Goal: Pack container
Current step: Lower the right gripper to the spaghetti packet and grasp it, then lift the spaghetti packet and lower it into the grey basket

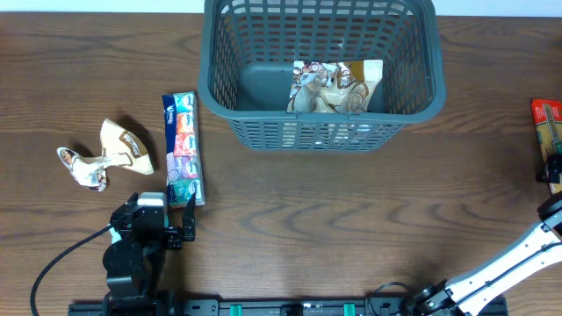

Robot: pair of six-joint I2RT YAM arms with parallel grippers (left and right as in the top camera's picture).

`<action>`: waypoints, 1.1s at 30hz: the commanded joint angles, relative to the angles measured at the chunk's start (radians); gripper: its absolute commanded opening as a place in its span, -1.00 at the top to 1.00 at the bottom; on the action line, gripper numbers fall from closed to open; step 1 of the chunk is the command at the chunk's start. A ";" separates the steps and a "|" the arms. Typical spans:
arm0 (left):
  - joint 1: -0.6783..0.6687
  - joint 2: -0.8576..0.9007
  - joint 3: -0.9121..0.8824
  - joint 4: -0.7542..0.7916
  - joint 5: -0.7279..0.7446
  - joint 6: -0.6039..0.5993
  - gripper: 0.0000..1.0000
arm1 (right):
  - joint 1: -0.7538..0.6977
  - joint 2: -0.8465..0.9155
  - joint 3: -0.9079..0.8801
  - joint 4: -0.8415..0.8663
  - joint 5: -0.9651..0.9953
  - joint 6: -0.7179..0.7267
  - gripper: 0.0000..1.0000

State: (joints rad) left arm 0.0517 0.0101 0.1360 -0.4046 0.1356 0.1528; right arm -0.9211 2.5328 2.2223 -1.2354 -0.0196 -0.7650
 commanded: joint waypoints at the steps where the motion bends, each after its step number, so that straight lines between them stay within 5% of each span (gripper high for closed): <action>1: 0.006 -0.007 -0.014 -0.016 0.007 -0.013 -0.97 | 0.011 0.010 0.006 0.002 -0.126 0.009 -0.99; 10: 0.006 -0.007 -0.014 -0.016 0.008 -0.013 -0.97 | -0.002 0.015 0.006 0.013 -0.232 0.009 -0.99; 13: 0.006 -0.007 -0.014 -0.016 0.008 -0.013 -0.97 | -0.008 0.029 0.006 0.013 -0.216 0.010 -0.06; 17: 0.006 -0.007 -0.014 -0.016 0.008 -0.013 -0.97 | -0.019 0.056 0.006 0.008 -0.213 0.043 0.25; 20: 0.006 -0.007 -0.014 -0.016 0.008 -0.013 -0.97 | -0.026 0.079 0.006 0.007 -0.194 0.071 0.97; 26: 0.006 -0.007 -0.014 -0.016 0.007 -0.013 -0.97 | -0.033 0.095 0.006 -0.002 -0.206 0.149 0.97; 33: 0.006 -0.007 -0.014 -0.016 0.008 -0.013 -0.98 | 0.002 0.093 0.009 -0.021 -0.470 0.182 0.98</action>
State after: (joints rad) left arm 0.0517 0.0101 0.1360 -0.4046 0.1356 0.1528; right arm -0.9543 2.5423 2.2555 -1.2499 -0.3176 -0.6086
